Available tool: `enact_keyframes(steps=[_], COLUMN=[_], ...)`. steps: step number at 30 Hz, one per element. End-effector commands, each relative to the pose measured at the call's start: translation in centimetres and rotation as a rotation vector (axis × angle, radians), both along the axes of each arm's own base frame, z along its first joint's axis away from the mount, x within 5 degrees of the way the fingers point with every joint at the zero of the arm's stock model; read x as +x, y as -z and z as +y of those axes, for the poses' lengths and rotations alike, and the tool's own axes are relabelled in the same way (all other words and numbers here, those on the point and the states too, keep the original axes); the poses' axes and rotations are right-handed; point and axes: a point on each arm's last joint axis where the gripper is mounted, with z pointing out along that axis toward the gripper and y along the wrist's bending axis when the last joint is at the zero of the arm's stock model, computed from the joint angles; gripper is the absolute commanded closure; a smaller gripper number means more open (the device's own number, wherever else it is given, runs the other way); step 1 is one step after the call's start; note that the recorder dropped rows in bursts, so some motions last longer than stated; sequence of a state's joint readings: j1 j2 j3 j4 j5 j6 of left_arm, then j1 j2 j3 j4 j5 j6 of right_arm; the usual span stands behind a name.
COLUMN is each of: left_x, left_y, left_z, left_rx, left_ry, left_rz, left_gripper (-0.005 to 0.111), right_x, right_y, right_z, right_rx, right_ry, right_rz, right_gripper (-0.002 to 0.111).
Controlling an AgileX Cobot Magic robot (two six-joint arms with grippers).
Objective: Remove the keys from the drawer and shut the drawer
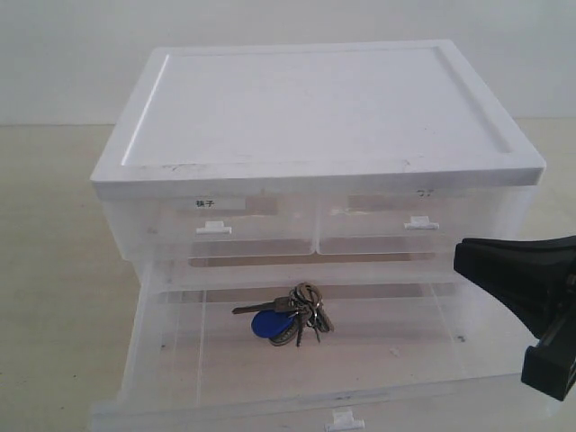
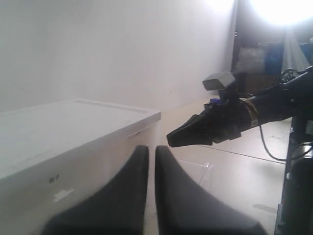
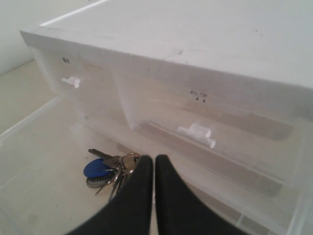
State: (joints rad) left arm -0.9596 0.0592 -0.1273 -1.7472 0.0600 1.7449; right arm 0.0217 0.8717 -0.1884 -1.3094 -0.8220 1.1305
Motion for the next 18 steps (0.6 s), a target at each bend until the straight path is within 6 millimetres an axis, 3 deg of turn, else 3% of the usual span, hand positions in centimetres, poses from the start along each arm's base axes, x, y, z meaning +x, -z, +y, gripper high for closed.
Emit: enact_keyframes(steps=[1,8,18], left_x=[-1.4,-3.4,-2.3], left_y=[-0.2,0.0,0.0], left_z=[-0.9,-1.6,-1.4], left_rx=[0.027,0.113,0.122], left_ry=[0.099,0.134,-0.009], left_rz=[-0.126,-0.456,-0.394], left_gripper=[0.102,0.102,0.102], right_x=[-0.1,-0.1,0.0], right_y=[0.1,0.1,0.2], right_z=[0.0,0.0,0.0], right_rx=[0.000,0.000,-0.004], right_ry=[-0.006,-0.006,-0.001], right_rz=[0.003,0.003,0.004], right_gripper=[0.108,0.108,0.108])
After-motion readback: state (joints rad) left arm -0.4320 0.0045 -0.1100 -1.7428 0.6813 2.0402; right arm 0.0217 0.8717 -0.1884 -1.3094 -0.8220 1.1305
